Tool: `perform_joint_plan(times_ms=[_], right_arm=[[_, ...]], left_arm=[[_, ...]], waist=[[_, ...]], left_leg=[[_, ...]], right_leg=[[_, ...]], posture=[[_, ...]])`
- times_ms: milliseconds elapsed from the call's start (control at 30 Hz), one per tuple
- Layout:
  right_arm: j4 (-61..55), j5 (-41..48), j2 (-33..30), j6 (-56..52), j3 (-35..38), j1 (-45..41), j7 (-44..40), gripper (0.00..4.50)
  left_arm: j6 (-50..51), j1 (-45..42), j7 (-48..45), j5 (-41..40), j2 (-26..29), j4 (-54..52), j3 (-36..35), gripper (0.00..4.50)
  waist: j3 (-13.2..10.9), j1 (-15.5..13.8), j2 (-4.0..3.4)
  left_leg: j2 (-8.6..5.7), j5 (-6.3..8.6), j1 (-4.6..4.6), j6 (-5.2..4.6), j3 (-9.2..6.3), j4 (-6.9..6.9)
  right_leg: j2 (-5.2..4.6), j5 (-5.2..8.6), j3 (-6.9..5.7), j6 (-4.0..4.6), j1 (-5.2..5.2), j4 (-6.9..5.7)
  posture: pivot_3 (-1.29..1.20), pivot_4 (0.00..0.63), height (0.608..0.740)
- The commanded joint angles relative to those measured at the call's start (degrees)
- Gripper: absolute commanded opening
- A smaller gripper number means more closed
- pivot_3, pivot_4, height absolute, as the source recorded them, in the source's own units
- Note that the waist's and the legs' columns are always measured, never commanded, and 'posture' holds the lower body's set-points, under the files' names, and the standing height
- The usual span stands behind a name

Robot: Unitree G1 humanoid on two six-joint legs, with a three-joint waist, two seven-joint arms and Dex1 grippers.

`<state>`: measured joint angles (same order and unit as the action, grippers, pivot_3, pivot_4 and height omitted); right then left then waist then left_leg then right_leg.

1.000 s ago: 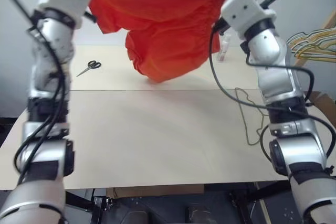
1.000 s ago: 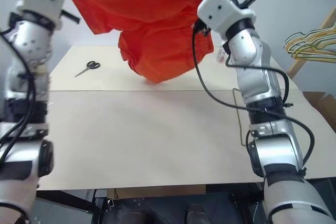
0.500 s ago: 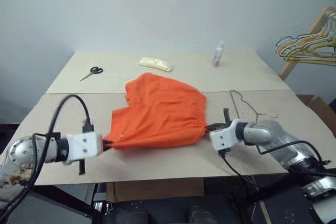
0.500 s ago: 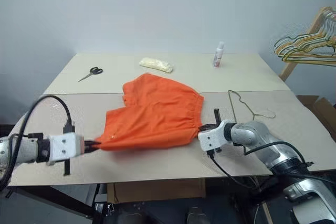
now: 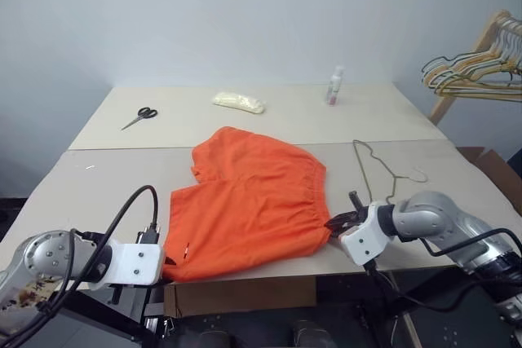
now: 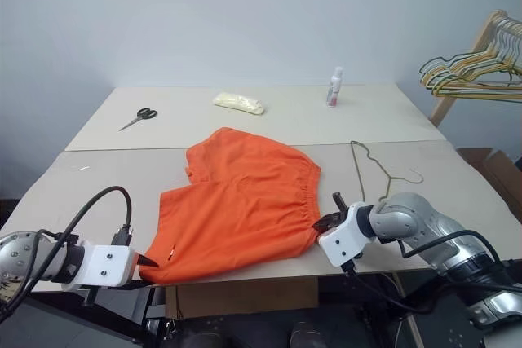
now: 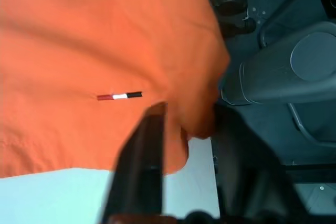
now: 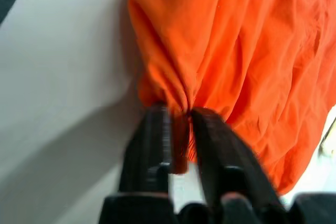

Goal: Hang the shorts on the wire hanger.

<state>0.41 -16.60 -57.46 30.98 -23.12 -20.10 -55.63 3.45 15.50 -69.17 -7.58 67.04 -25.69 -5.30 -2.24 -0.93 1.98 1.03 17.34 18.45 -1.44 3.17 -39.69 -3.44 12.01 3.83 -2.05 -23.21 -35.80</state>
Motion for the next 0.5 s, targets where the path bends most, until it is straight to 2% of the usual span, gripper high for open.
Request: perform_joint_plan(times_ms=[33, 133, 200, 233, 267, 367, 500], right_arm=[[-3.3, 7.9, -5.0, -2.4, 5.6, 1.6, -5.0, 2.22], [-4.9, 19.3, -8.4, -9.2, 11.6, 4.1, -8.8, 3.25], [-4.8, 22.3, -8.0, -16.1, 15.2, 4.4, -7.6, 3.93], [-4.4, 22.5, -7.4, -21.3, 16.4, 3.8, -6.4, 4.29], [-3.6, 21.7, -6.6, -25.7, 17.4, 3.3, -4.5, 4.45], [-1.5, 19.3, -1.6, -42.9, 18.8, 0.1, 3.4, 4.45], [2.2, 21.8, 11.1, -69.3, 22.3, -7.9, 15.7, 4.45]], left_arm=[[1.2, 0.3, -4.2, -6.0, 1.2, -2.5, -4.3, 2.68], [3.0, -0.4, -7.3, -13.6, 0.2, -2.6, -9.2, 3.65], [3.8, -2.5, -7.4, -18.3, -1.8, -2.3, -11.1, 4.29], [4.4, -4.0, -6.9, -20.7, -3.0, -2.2, -11.5, 4.5], [5.2, -5.9, -6.1, -23.0, -4.4, -2.3, -11.6, 4.5], [6.6, -12.5, -0.8, -24.7, -9.4, -2.5, -9.3, 4.5], [8.1, -20.6, 5.0, -21.7, -14.6, -1.9, -3.9, 4.5]], waist=[[-0.1, -0.2, -0.01], [-0.2, -0.2, -0.02], [-0.2, -0.2, -0.03], [-0.2, -0.2, -0.04], [-0.2, -0.1, -0.03], [-0.2, 0.1, 0.01], [-0.1, 0.3, 0.04]], left_leg=[[0.02, 0.0, 0.01, 0.0, -0.02, 0.0], [0.08, 0.01, 0.02, -0.01, -0.04, 0.0], [0.14, 0.01, -0.01, -0.01, -0.06, 0.0], [0.17, 0.01, -0.04, -0.01, -0.08, 0.0], [0.2, 0.01, -0.05, -0.01, -0.11, -0.01], [0.19, 0.01, -0.08, 0.0, -0.09, -0.04], [0.0, 0.0, 0.05, 0.02, -0.04, -0.04]], right_leg=[[-0.01, 0.02, 0.0, -0.01, 0.01, 0.0], [-0.05, 0.05, 0.01, -0.01, -0.01, -0.01], [-0.03, 0.06, 0.01, 0.0, 0.01, -0.01], [-0.02, 0.06, 0.01, 0.0, 0.03, -0.01], [-0.02, 0.05, 0.01, -0.01, 0.02, -0.04], [0.01, 0.04, 0.01, -0.02, 0.03, -0.08], [0.1, -0.03, 0.11, -0.02, 0.07, -0.11]], posture=[[0.14, 0.0, 0.74], [0.13, 0.0, 0.74], [0.13, 0.0, 0.74], [0.13, 0.0, 0.74], [0.13, 0.0, 0.74], [0.12, 0.0, 0.74], [0.1, 0.0, 0.74]])
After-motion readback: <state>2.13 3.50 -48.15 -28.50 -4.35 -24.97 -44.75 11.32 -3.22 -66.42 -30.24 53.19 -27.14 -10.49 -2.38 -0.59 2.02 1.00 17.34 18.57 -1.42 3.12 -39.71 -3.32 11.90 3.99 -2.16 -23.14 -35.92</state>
